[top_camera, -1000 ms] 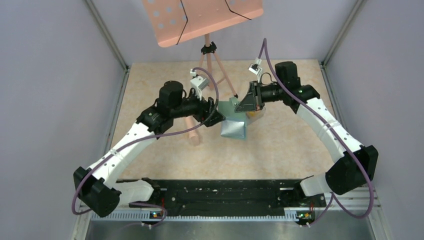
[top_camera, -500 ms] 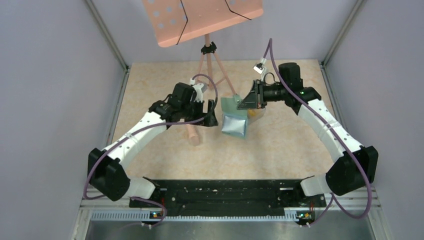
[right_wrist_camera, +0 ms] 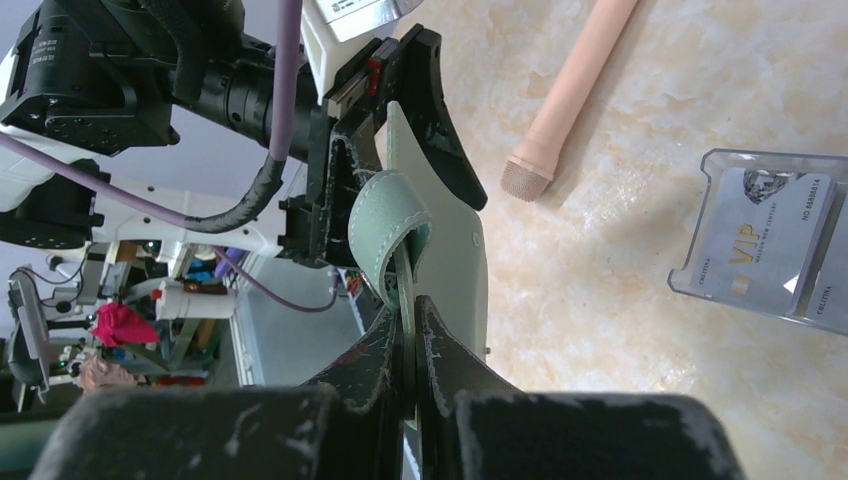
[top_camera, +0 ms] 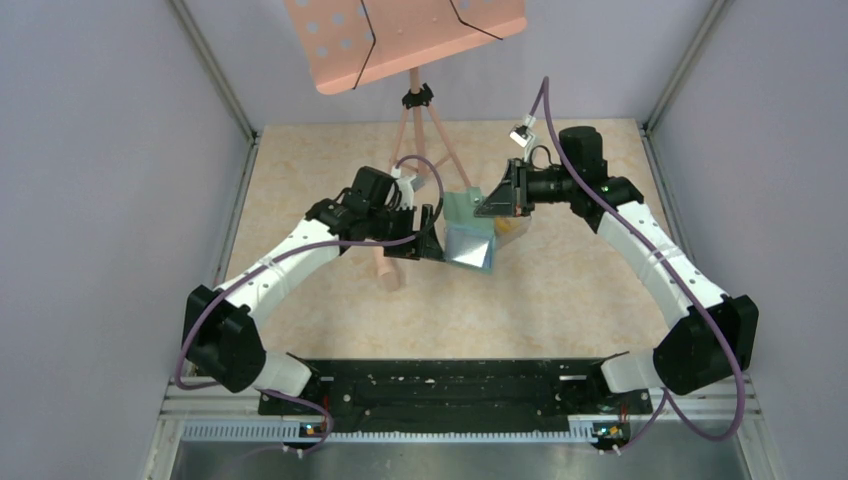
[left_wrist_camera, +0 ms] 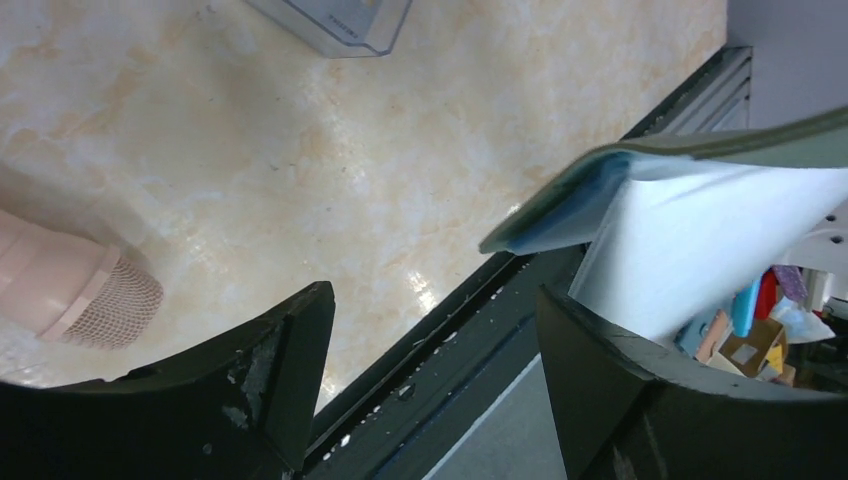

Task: Put the credit cards into the card holder
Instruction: Open the card holder at the center of the board.

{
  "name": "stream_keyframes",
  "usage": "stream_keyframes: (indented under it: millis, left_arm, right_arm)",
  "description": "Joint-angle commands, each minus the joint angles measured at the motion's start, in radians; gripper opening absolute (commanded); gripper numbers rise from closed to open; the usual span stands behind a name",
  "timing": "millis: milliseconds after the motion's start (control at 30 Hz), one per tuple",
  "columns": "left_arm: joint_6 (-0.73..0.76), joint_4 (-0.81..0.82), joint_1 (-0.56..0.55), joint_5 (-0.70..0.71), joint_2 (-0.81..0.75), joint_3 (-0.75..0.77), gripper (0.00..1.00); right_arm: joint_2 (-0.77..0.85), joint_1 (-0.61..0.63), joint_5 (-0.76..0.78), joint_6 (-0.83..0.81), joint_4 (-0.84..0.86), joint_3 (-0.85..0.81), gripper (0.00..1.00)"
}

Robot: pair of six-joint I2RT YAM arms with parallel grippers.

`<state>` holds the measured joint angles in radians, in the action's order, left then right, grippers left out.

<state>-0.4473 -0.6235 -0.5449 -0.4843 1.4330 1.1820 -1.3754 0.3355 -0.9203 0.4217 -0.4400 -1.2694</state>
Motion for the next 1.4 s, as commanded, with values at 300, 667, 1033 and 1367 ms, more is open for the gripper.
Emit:
stream_keyframes:
  millis: [300,667,1033,1367]
  left_arm:
    - [-0.088,0.274,0.0,-0.084,-0.133,-0.024,0.81]
    - [-0.159,0.455,0.028,-0.133,-0.118,-0.101,0.84]
    - [-0.235,0.7,0.052,-0.385,-0.053,-0.116,0.77]
    - [-0.294,0.797,0.059,-0.5,-0.06,-0.14,0.49]
  right_arm:
    - [0.034,-0.009,-0.046,0.013,0.04,0.017,0.0]
    - [0.078,-0.009,-0.198,0.152,0.227,0.118,0.0]
    - [0.084,-0.01,-0.259,0.236,0.343,0.158,0.0]
    - [0.062,-0.009,-0.224,0.267,0.364,0.164,0.0]
